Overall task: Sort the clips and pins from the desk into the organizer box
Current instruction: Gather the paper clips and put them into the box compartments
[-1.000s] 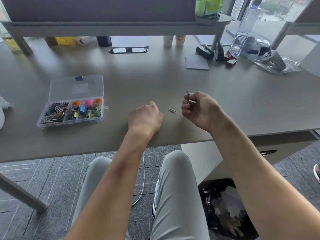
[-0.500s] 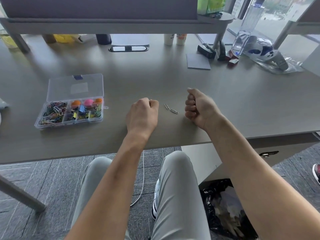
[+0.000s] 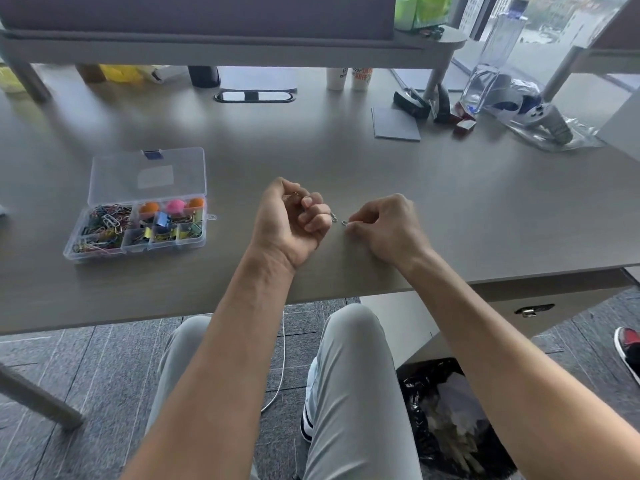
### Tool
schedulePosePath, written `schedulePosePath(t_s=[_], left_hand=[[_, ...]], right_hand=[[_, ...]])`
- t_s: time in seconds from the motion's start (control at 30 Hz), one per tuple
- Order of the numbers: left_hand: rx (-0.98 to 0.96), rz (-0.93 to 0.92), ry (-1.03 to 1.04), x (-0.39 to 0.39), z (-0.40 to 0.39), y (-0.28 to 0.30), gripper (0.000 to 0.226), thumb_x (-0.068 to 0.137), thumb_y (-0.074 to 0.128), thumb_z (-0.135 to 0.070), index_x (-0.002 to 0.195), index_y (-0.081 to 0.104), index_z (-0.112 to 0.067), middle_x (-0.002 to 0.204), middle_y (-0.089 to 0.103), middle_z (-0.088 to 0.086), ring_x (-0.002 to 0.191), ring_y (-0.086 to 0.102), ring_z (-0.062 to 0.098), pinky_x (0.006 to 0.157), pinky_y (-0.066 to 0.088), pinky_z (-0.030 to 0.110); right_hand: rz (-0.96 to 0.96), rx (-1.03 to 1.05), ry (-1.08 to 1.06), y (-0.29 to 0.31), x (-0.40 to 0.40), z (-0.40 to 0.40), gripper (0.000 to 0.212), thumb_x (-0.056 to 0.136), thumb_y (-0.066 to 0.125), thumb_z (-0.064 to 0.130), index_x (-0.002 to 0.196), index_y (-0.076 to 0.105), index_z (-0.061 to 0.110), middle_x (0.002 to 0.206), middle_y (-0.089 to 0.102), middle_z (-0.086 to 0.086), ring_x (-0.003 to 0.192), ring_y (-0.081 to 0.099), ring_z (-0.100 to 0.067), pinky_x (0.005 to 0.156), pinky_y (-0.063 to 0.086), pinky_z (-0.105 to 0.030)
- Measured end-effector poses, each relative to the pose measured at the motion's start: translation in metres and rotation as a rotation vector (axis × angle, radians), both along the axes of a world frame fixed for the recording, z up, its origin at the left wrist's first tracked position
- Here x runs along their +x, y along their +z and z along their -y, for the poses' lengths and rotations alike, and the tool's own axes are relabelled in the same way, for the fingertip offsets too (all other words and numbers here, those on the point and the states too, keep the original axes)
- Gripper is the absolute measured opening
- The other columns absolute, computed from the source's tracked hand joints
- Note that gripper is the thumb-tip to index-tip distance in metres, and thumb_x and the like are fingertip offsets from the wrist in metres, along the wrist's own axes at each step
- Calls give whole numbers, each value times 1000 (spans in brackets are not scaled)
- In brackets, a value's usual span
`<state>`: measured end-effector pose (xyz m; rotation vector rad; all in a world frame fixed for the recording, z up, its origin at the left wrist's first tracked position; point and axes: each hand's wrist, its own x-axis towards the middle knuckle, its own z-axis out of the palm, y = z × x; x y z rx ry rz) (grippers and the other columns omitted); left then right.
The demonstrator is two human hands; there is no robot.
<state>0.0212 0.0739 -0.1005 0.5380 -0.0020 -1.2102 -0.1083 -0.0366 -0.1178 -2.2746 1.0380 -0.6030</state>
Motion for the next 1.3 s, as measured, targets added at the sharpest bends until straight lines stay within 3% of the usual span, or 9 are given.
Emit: schedulePosePath(t_s=[0.13,0.43,0.57,0.67,0.77,0.87,1.03,1.17,1.3], left_hand=[[54,24,-6,6,6,0,40,95,40,-18,55,32,-19,52,32,-3,38,22,8,32,17,18],[413,494,96,10,6,-3,27,99,35,-10,84,57,-8,59,41,0,39,27,8,38,21,17],[556,947,99,11,11,-8,32,96,35,-3,90,66,-8,58,41,-3,40,29,9,39,23,17],[630,1534,115,15,12,-11,18,96,56,-14,93,74,-16,56,48,-8,43,41,2,47,33,20],[723,1932,-18,20,11,-10,20,84,71,-25,103,73,-30,63,55,-7,63,53,12,61,34,24],[721,2023,-118,24,14,-8,21,81,73,-27,101,74,-33,63,56,-6,61,53,8,55,33,24],[711,1947,-214,33,23,-2,9,76,81,-28,84,75,-29,55,54,-8,47,48,2,49,36,20],[731,1917,-339,40,32,3,8,76,83,-24,78,75,-24,58,60,-11,45,50,-4,44,35,13],[826,1957,-497,43,41,6,14,81,77,-28,73,75,-17,71,71,-3,66,61,9,58,42,20]], right_hand=[[-105,-6,21,9,7,-2,4,84,78,21,84,81,19,89,75,-1,91,66,-16,78,47,-22],[-462,-113,199,24,12,-7,24,99,54,17,102,69,-1,115,67,-19,113,59,-33,90,46,-32],[-376,-55,164,16,7,-4,16,101,48,18,111,57,9,119,60,-13,114,54,-30,85,40,-30],[-203,98,75,13,4,4,25,101,47,15,121,60,11,118,63,-7,112,56,-24,83,38,-24],[37,321,-29,13,4,12,29,101,44,13,100,73,11,90,65,2,85,59,-16,72,43,-25],[381,796,-121,17,5,14,28,96,38,8,78,59,12,64,42,4,49,37,-11,45,32,-22],[744,1375,-76,19,5,20,25,91,31,5,73,45,14,65,33,1,50,24,-10,38,21,-21],[849,1478,-103,16,10,27,27,90,28,5,72,45,13,64,33,1,49,24,-10,36,22,-21],[859,1496,-102,10,17,27,27,91,28,5,72,45,14,64,33,2,48,24,-10,36,22,-20]])
